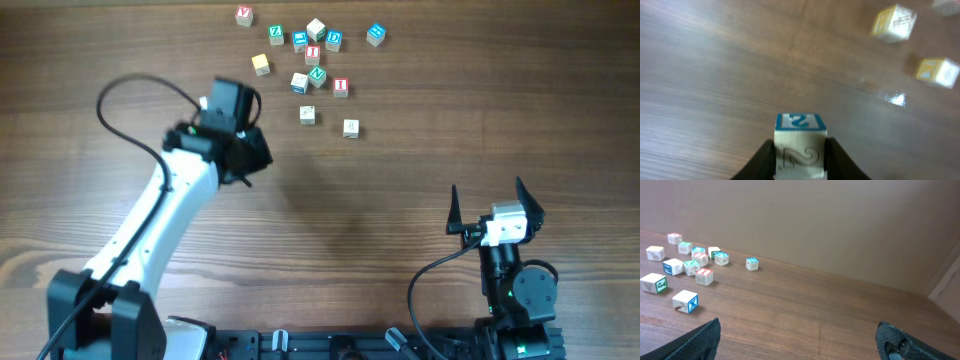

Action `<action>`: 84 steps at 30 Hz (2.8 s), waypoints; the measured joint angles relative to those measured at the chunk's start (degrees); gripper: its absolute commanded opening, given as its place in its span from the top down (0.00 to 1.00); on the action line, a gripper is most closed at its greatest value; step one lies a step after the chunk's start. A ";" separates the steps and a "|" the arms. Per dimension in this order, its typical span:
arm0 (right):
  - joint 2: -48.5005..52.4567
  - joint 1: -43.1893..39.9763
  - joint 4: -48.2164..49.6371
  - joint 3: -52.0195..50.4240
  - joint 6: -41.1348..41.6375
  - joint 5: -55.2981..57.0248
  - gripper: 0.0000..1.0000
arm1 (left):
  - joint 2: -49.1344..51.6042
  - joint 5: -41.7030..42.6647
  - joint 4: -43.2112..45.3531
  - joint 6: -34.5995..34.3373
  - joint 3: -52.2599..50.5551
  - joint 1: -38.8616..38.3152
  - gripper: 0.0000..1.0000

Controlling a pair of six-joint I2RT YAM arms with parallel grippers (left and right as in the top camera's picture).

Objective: Form a tower

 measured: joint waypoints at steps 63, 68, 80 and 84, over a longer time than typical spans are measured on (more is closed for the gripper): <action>0.00 0.00 -0.07 0.00 0.00 0.00 0.00 | 11.91 -4.90 3.58 4.44 24.79 -1.55 0.96; 0.00 0.00 -0.04 0.00 0.00 0.00 0.00 | 15.63 -4.90 5.22 7.96 24.94 -3.15 0.96; 0.00 0.00 -0.07 0.00 0.00 0.00 0.00 | 31.43 -4.87 16.13 16.02 24.94 -7.67 0.37; 0.00 0.00 -0.07 0.00 0.00 0.00 0.00 | 34.75 -4.87 16.37 16.24 24.94 -8.24 0.42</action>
